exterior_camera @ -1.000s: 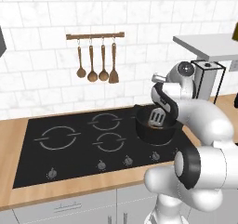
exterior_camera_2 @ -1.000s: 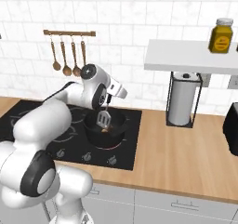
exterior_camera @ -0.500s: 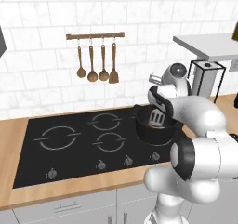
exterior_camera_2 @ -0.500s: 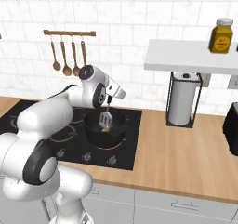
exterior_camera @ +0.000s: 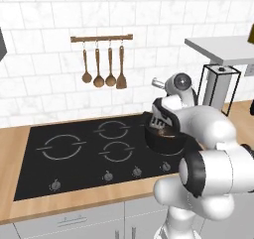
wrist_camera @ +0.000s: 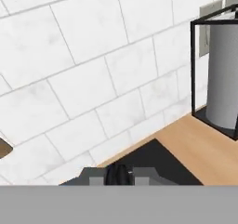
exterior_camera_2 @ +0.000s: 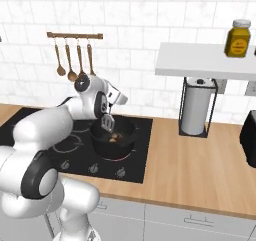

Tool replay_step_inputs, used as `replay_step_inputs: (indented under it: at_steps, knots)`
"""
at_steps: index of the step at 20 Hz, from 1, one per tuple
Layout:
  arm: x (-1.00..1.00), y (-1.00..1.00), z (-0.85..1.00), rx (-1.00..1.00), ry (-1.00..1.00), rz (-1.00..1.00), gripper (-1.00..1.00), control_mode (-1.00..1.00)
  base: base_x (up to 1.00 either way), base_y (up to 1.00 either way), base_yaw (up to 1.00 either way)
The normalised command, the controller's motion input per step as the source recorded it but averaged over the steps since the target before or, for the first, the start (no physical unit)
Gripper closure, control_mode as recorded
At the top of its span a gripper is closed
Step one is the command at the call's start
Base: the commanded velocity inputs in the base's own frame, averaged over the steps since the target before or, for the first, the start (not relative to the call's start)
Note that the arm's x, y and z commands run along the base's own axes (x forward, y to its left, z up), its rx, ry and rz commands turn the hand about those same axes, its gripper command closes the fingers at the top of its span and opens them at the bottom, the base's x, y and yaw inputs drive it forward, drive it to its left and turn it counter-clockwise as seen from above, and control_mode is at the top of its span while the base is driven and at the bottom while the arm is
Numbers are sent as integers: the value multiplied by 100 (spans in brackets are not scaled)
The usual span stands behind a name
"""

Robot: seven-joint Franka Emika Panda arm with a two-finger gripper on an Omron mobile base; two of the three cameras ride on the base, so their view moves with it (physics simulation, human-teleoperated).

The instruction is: Put the squash and mushroom in the pot. Retrieve the spatula and lightly stir the vegetables in the pot.

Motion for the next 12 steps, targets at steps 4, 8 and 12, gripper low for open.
replay_step_inputs:
  at_steps: [4, 8, 12]
  knots:
    - [-12, 5, 2, -4, -22, 0, 100, -100, 0, 0, 0]
    - [-7, -13, 11, 1, 14, 0, 100, -100, 0, 0, 0]
    - [0, -1, 70, 20, 45, 0, 100, -100, 0, 0, 0]
